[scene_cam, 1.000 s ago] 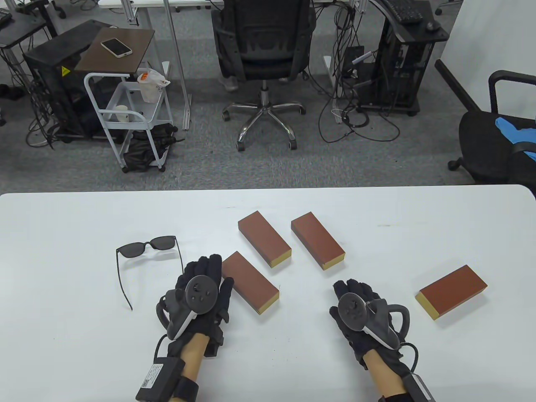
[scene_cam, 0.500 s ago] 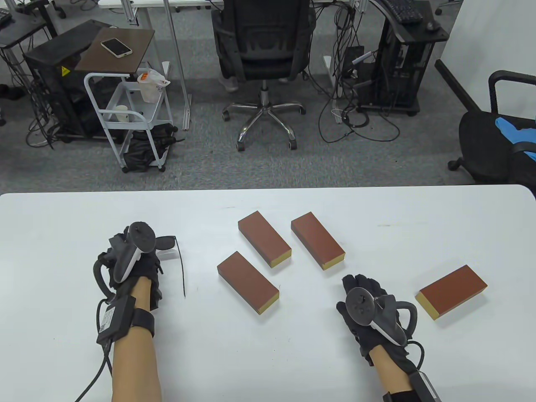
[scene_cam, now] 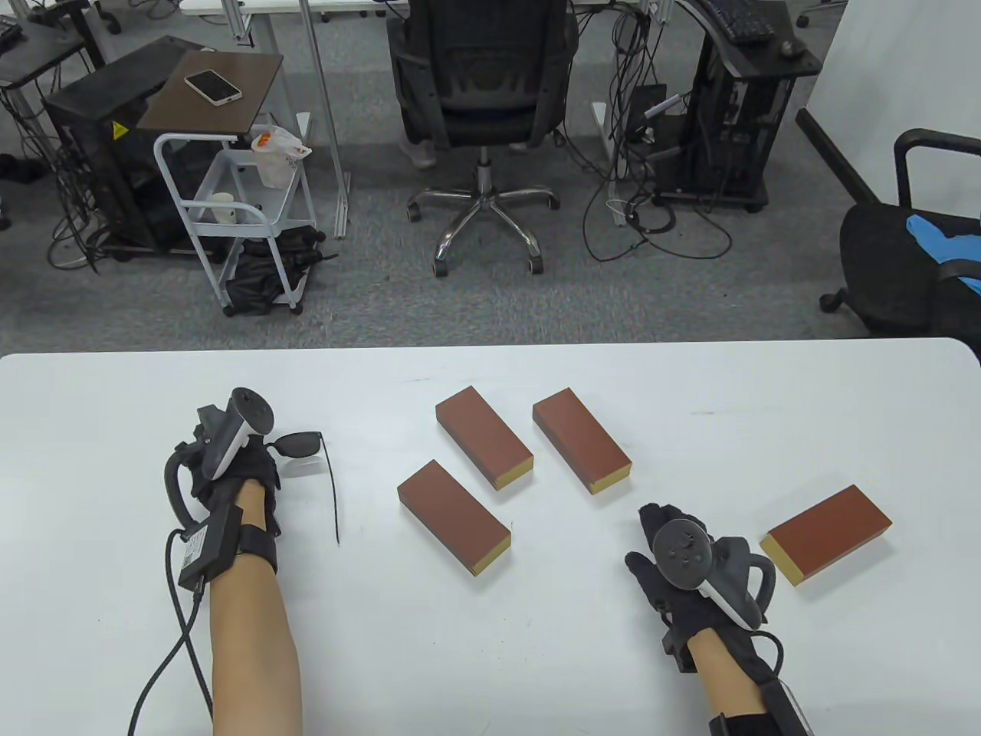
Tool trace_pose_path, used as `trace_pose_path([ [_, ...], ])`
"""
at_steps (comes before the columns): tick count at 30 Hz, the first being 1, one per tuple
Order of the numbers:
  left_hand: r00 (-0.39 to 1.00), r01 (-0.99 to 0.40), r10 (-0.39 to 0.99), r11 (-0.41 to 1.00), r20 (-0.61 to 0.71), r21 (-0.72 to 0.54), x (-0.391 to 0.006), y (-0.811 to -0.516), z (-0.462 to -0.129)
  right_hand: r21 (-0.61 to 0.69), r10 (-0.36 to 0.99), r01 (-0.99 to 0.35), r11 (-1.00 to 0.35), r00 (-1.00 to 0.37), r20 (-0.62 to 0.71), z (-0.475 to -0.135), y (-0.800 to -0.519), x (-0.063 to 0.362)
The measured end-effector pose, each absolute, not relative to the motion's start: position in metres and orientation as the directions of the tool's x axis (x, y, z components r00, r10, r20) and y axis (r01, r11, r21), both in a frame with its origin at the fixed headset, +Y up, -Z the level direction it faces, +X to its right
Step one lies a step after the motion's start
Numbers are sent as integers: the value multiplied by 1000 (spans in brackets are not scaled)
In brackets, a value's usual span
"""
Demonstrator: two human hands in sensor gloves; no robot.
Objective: Slide to open storage boxes and store sunglasses
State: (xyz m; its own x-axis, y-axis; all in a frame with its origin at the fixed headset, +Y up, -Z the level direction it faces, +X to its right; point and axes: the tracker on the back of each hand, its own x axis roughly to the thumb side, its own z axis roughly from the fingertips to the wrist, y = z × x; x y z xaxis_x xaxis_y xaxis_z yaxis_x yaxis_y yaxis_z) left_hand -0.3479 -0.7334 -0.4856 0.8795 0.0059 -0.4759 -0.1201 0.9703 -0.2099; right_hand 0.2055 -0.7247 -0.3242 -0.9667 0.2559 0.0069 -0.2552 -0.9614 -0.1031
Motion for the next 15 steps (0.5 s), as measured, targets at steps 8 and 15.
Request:
trace_pose_path([
  [8,892,-86,2,982,-451,-166,-349,-738,-478,-115,249,-249,-962,-968,16,-324,-724,208],
  [15,915,-80,18,987,-403,-138,-344,-717,-462,-129,226,-230,-965,-973,46,-322,-722,203],
])
